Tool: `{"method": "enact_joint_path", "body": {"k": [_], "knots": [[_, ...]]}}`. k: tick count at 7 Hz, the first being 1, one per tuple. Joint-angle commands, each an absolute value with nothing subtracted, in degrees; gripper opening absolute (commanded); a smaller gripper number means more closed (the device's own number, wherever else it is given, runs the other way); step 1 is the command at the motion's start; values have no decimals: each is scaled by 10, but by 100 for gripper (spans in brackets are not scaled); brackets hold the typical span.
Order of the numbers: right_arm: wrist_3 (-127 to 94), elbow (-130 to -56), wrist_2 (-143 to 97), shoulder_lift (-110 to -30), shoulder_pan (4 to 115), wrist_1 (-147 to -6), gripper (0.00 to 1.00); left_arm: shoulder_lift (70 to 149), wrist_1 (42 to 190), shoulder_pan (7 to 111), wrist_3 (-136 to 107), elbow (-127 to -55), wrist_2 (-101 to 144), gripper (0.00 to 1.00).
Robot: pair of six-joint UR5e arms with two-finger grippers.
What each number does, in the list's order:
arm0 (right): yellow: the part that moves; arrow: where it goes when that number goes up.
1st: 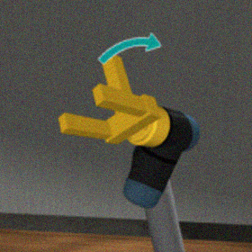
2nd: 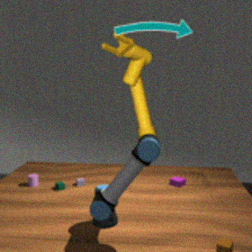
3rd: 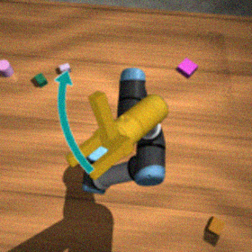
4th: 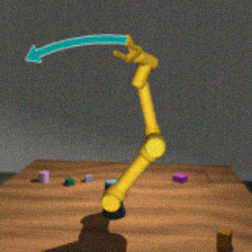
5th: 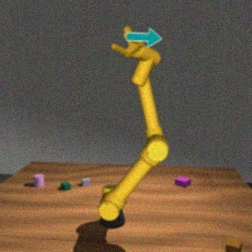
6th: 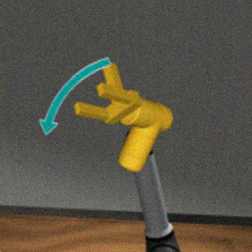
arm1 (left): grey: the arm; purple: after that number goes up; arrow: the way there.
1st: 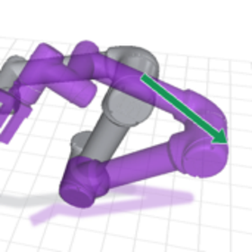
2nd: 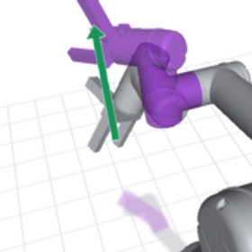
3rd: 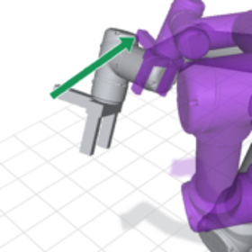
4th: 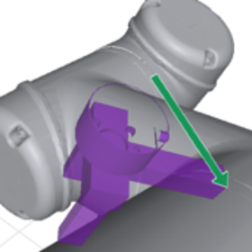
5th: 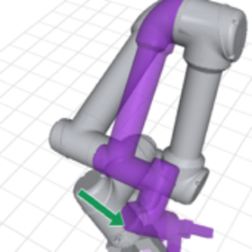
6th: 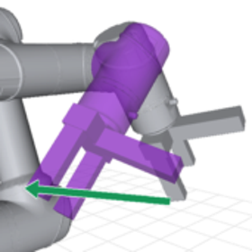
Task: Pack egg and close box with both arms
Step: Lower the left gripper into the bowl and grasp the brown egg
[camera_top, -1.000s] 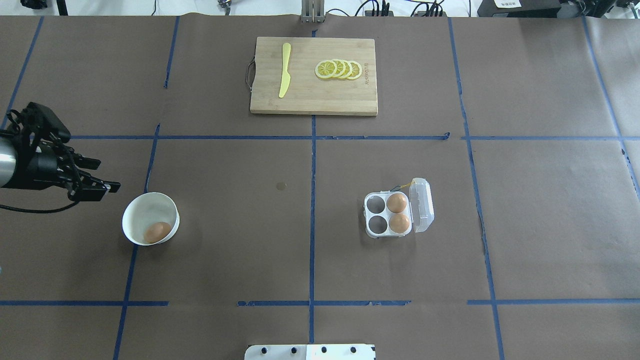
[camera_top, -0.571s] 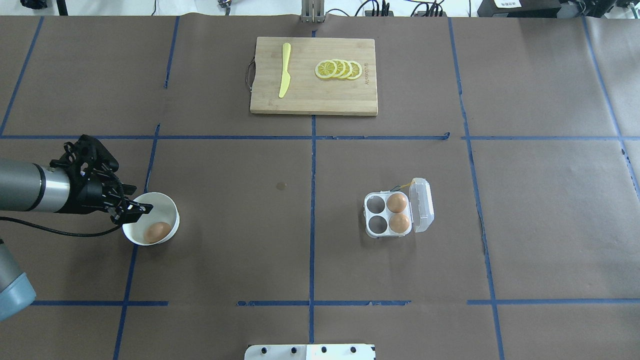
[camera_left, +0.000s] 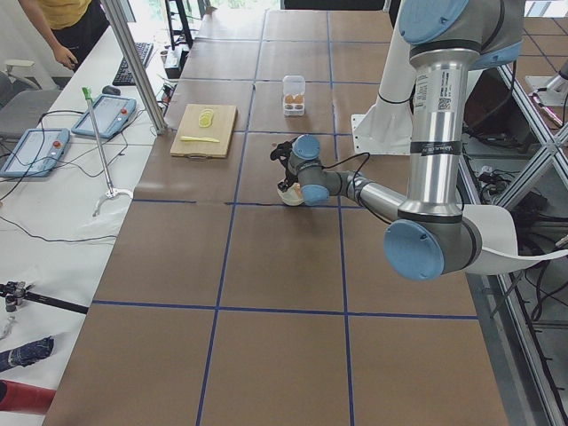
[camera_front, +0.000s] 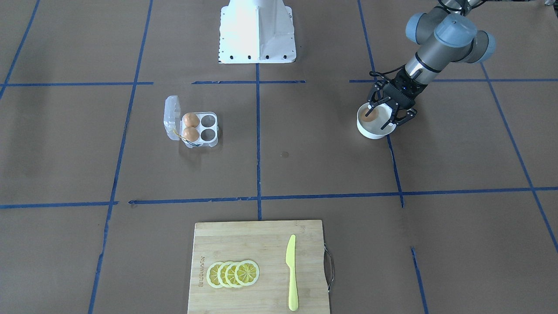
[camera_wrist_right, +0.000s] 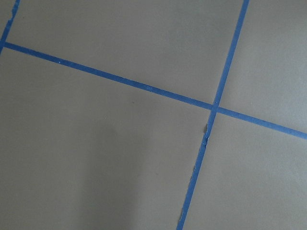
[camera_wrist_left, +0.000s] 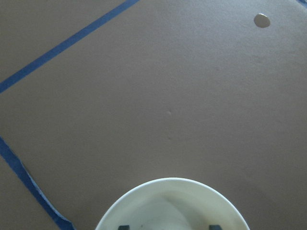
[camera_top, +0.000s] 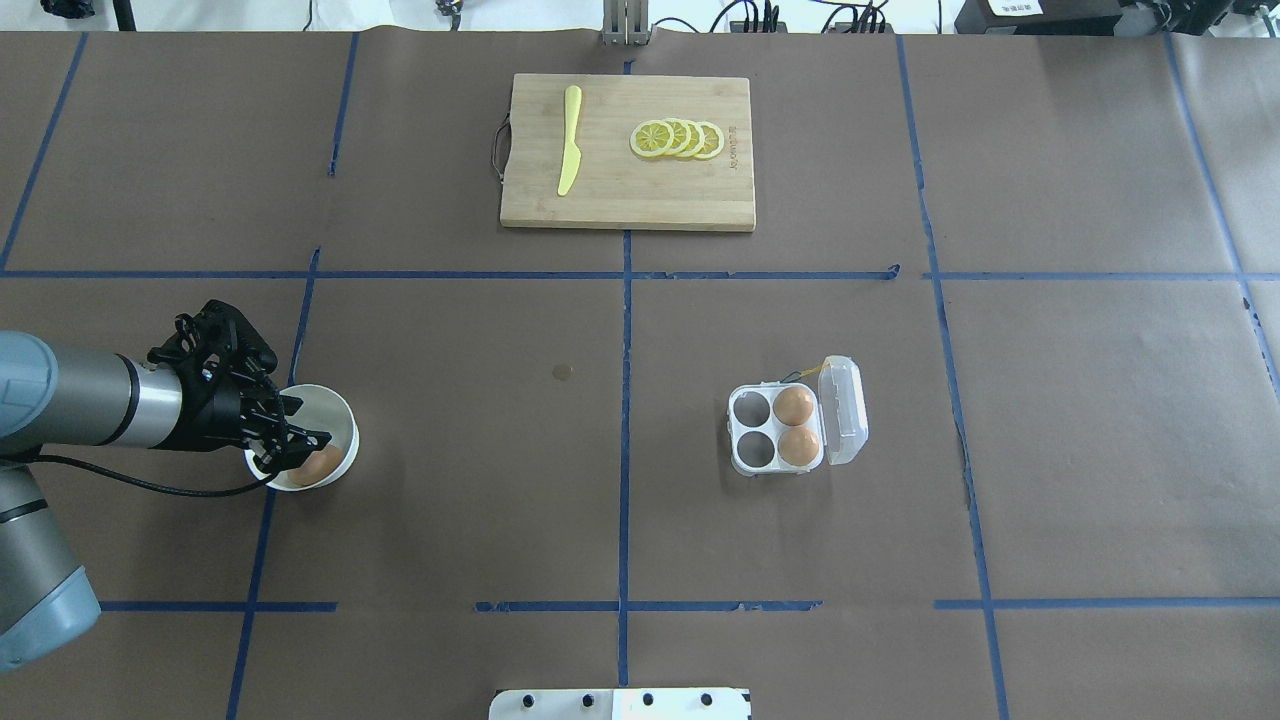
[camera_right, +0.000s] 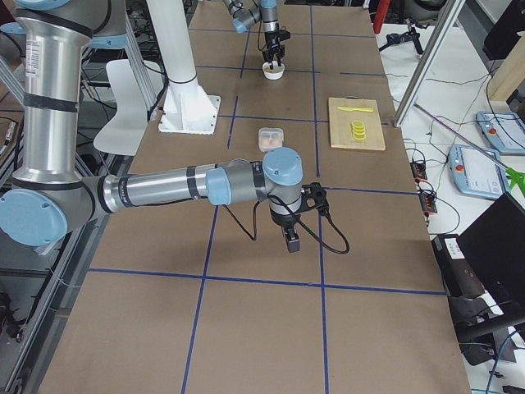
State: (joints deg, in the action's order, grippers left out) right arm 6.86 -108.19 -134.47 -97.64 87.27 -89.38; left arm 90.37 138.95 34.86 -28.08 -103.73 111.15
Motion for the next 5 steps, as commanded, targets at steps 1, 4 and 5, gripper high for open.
{"method": "enact_joint_path", "body": {"k": [1,4,5], "knots": [[69,-1082,-1345,-976,873,-894,100,900,1390,341,-280,-1038,1114,63],[69,-1082,-1345,-976,873,-894,100,891,1390,328,-279,-1035,1115,63],[69,-1082,-1345,-976,873,-894,100,891,1390,326,-279,-1035,1115,63]]}}
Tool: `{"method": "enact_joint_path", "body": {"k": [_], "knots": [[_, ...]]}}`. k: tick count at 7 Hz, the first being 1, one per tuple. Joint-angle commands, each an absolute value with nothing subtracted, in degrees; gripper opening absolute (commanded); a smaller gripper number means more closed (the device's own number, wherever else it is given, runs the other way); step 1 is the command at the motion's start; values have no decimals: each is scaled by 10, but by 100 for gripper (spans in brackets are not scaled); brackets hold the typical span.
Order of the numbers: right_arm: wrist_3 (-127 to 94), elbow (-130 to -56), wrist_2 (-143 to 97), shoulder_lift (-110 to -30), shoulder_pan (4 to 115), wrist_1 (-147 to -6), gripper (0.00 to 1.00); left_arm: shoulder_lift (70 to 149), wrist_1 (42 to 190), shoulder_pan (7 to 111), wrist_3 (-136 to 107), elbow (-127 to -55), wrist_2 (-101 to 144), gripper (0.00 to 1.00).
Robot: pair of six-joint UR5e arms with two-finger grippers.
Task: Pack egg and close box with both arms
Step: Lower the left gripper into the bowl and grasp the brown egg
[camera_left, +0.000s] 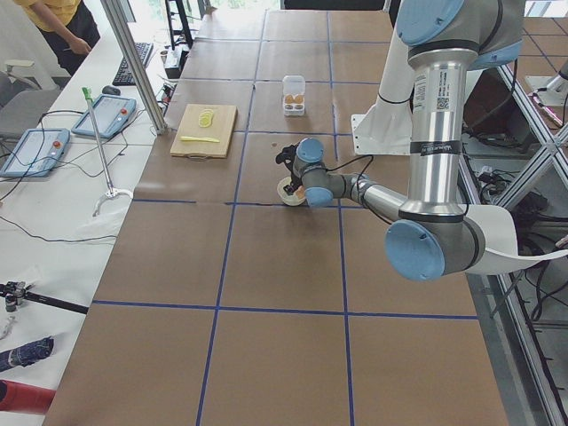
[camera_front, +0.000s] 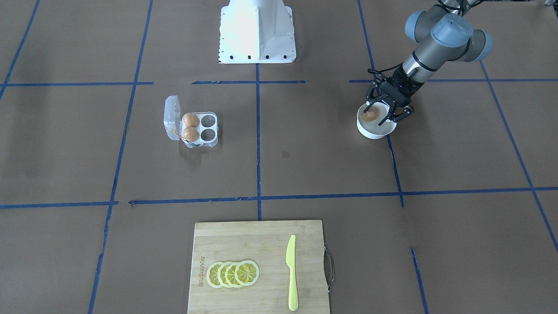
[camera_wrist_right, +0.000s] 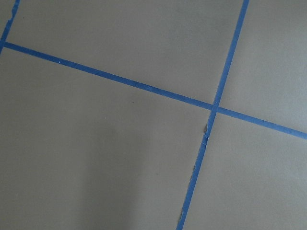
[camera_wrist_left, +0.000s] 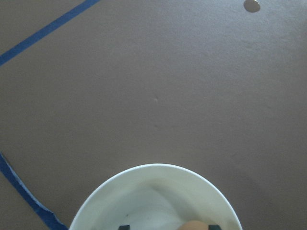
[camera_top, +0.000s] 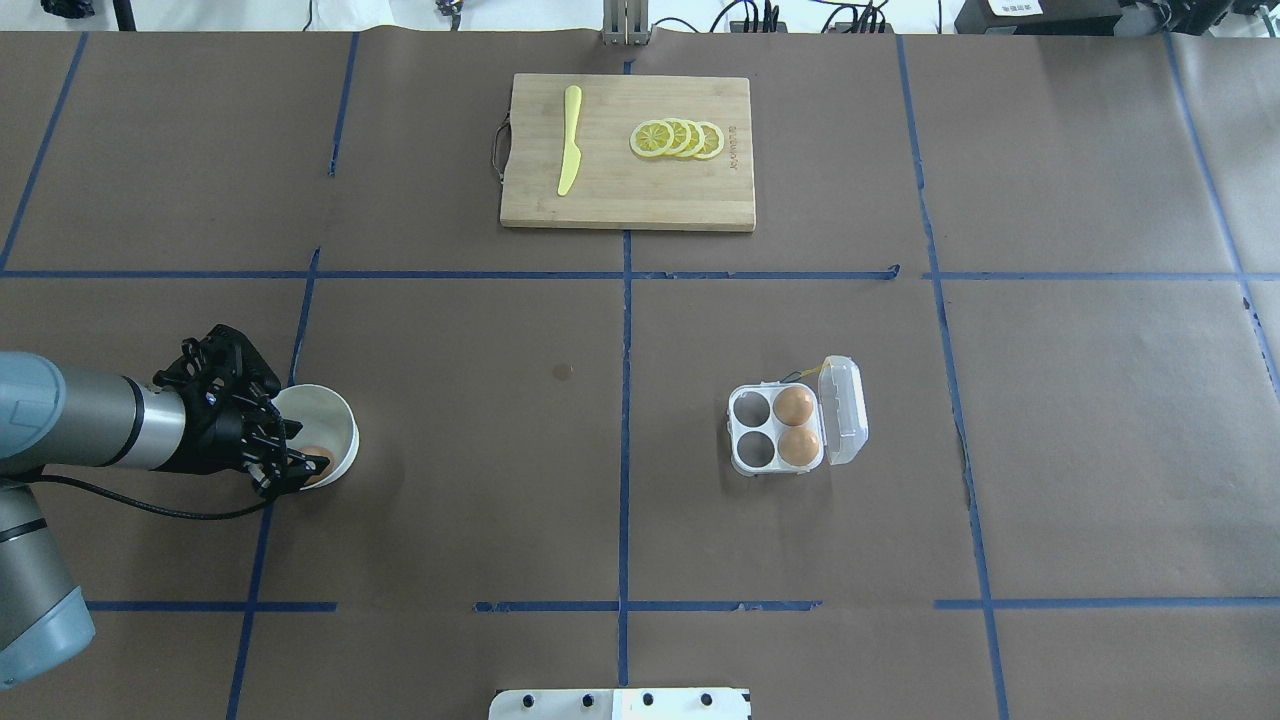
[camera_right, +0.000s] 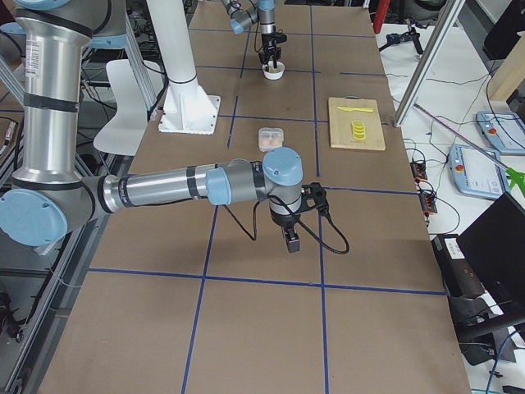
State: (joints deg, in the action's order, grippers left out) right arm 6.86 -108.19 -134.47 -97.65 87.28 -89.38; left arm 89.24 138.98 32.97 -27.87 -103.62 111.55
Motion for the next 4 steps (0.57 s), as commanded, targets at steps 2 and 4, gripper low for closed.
{"method": "enact_joint_path", "body": {"k": [2,4], "knots": [[69,-1082,-1345,-976,873,-894,100,891,1390,325,-278,-1027,1114,61],[69,-1082,-1345,-977,873,-894,100,891,1390,325,-277,-1021,1113,61]]}}
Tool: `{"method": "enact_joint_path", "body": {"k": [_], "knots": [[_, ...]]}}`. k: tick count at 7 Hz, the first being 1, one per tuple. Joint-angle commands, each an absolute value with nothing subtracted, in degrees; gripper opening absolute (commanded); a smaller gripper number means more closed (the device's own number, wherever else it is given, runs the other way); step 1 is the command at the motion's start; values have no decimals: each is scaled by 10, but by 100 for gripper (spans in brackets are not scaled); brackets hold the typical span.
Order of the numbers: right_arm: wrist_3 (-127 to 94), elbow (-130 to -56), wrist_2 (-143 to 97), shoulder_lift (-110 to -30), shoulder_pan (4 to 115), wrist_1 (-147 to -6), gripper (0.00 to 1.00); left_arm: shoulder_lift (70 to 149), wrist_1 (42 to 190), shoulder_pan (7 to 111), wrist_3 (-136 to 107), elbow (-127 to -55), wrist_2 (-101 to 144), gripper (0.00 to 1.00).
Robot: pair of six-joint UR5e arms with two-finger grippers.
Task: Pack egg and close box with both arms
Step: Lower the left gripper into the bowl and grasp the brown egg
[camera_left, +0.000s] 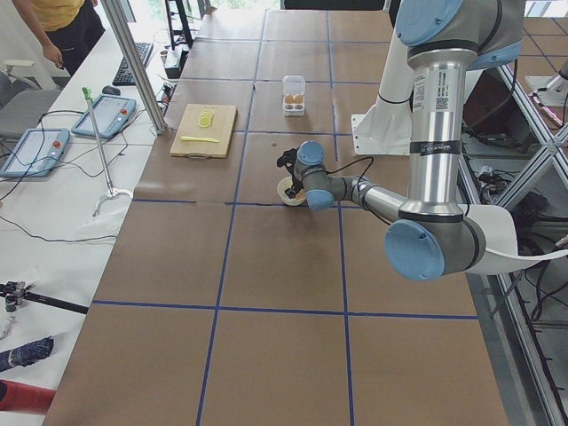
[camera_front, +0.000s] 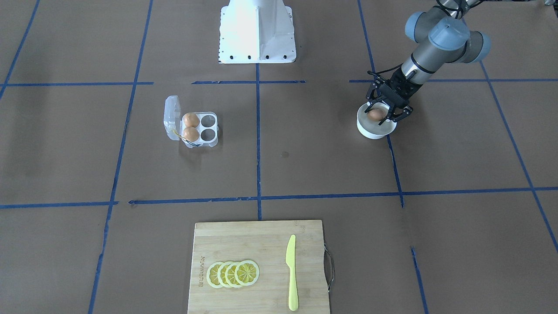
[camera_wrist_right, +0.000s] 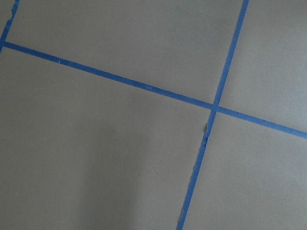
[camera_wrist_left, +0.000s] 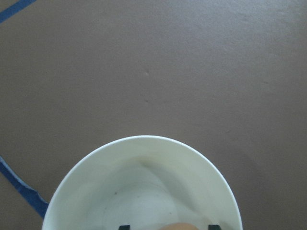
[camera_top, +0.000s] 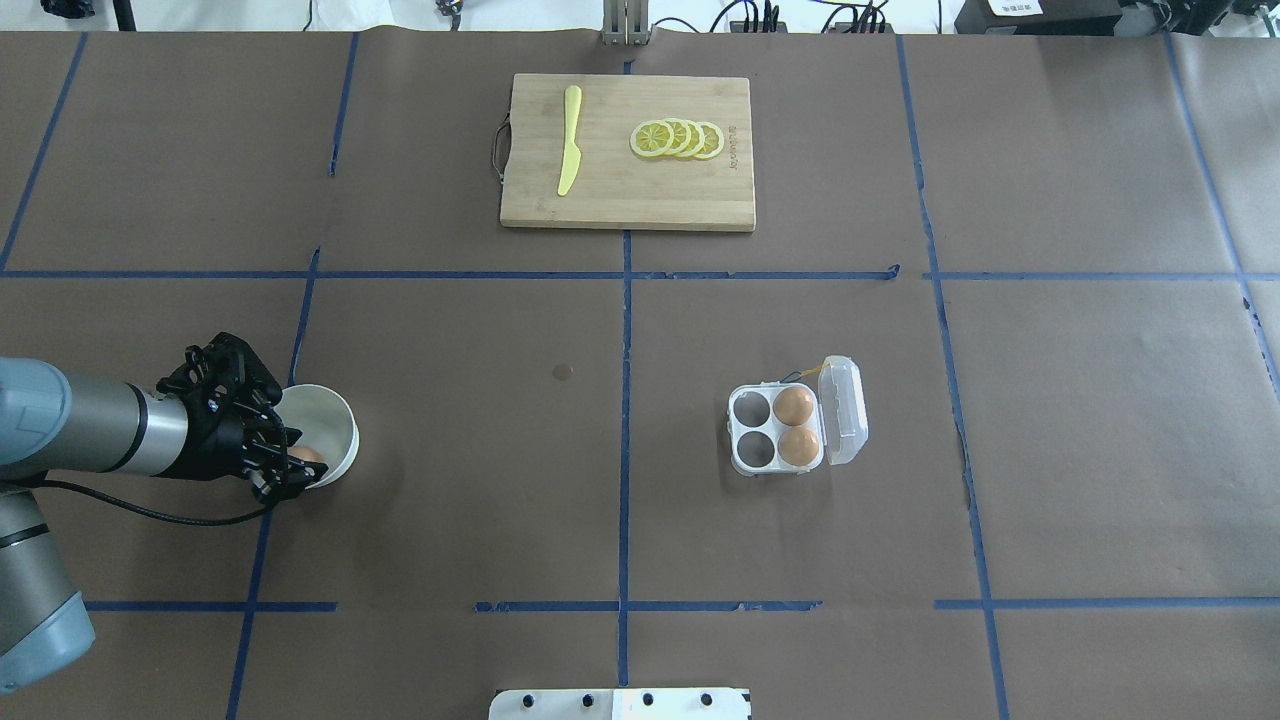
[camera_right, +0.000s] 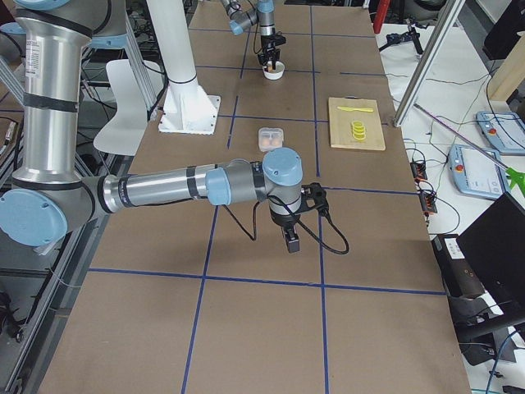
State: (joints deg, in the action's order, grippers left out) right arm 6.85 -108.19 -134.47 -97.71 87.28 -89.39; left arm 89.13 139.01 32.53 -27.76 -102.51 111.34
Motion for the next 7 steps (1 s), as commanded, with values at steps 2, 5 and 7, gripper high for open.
{"method": "enact_joint_path", "body": {"k": [2,5,7], "knots": [[69,-1083,-1345,-978,873,-894,100,891,1390,325,-277,-1021,1112,61],[69,-1083,-1345,-979,874,-894,100,892,1390,326,-277,-1025,1111,26],[69,-1083,-1345,-979,874,-894,100,904,1395,333,-276,-1035,1115,0]]}}
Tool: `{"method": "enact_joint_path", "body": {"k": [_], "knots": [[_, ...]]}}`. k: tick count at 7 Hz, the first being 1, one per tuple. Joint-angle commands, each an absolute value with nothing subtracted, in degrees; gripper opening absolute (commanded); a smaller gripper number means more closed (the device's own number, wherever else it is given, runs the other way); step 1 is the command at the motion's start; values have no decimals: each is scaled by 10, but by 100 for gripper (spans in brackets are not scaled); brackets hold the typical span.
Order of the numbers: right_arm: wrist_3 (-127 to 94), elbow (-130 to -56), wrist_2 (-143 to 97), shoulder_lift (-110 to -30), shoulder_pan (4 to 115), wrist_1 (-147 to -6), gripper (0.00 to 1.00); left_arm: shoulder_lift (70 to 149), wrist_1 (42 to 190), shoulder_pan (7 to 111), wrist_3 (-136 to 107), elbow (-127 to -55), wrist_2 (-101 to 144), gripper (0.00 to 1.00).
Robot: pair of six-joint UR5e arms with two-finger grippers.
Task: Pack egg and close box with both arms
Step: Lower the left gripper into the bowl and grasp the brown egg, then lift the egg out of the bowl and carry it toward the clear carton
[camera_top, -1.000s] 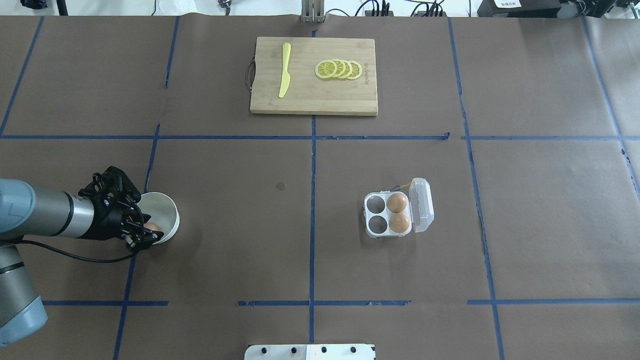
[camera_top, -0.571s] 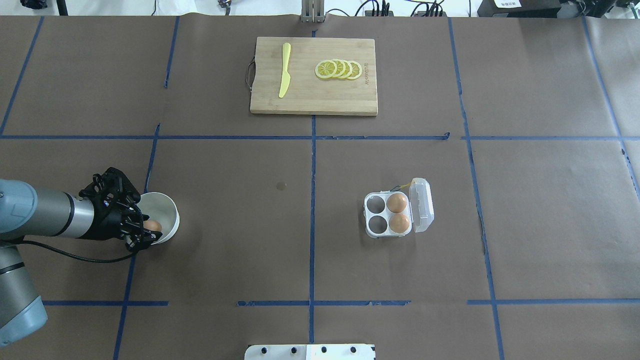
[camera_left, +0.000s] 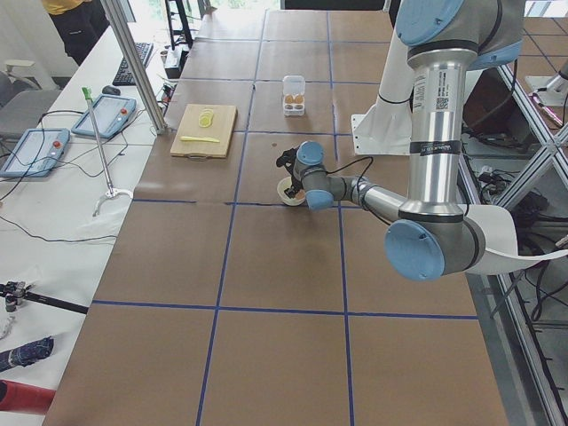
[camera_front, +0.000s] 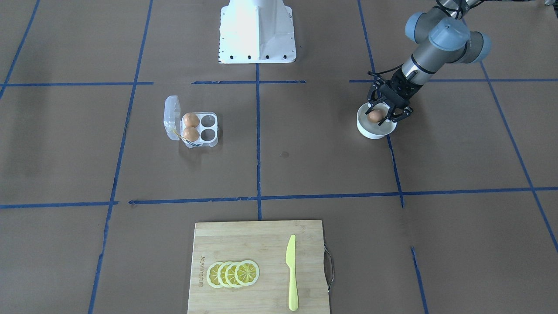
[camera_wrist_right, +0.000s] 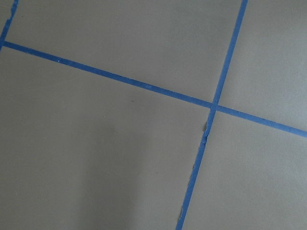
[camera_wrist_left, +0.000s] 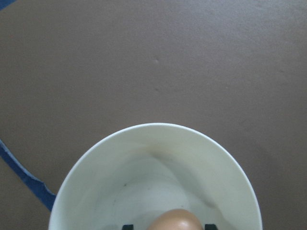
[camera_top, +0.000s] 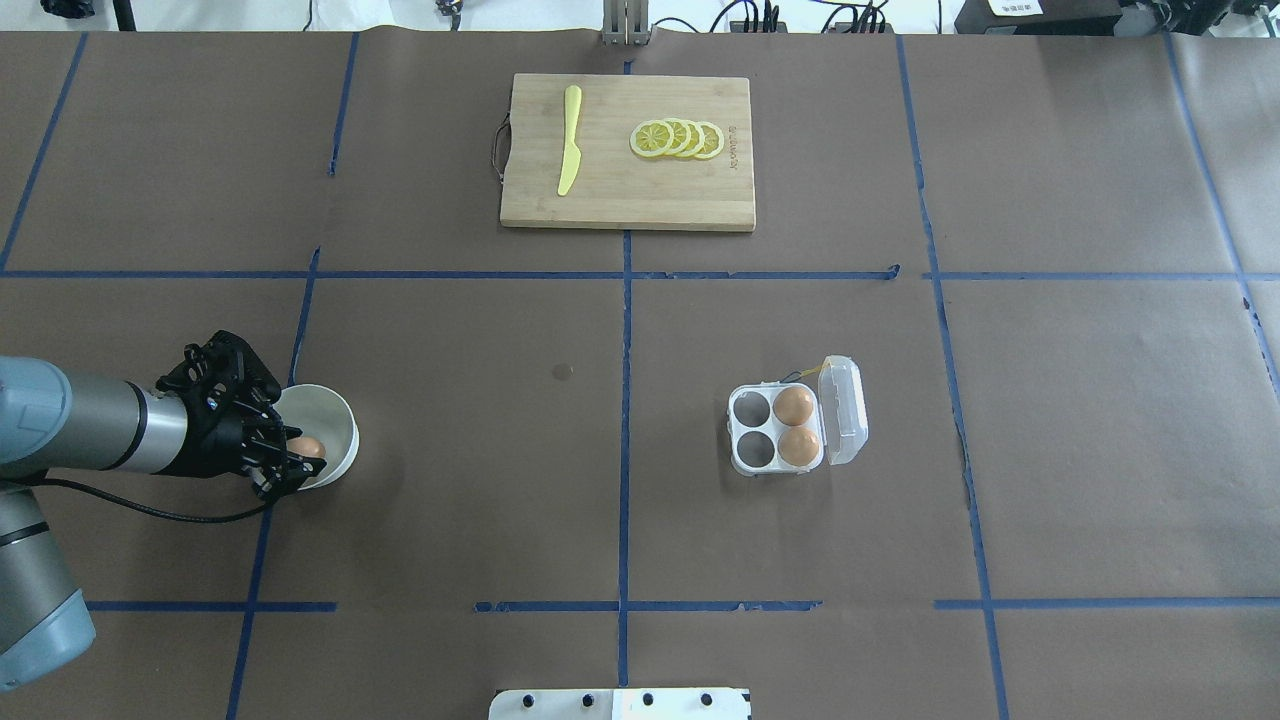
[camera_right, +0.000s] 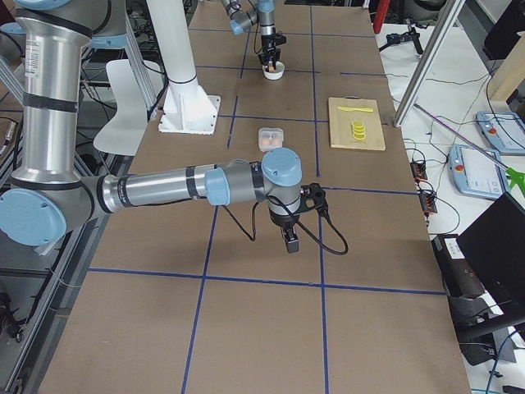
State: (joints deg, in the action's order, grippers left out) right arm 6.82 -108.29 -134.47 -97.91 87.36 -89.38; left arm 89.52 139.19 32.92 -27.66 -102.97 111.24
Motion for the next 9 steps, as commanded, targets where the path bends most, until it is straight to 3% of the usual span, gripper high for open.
{"method": "enact_joint_path", "body": {"k": [1,3,6,9], "knots": [[68,-1083,-1345,-979,874,-894,100,922,1397,337,-272,-1057,1117,0],[68,-1083,-1345,-979,874,-894,100,944,1499,357,-271,-1061,1113,0],[69,-1083,-1345,-979,874,-894,100,1088,1535,351,-271,-1018,1113,0],[69,-1082,-1345,-979,873,-894,100,1208,1646,256,-270,-901,997,0]]}}
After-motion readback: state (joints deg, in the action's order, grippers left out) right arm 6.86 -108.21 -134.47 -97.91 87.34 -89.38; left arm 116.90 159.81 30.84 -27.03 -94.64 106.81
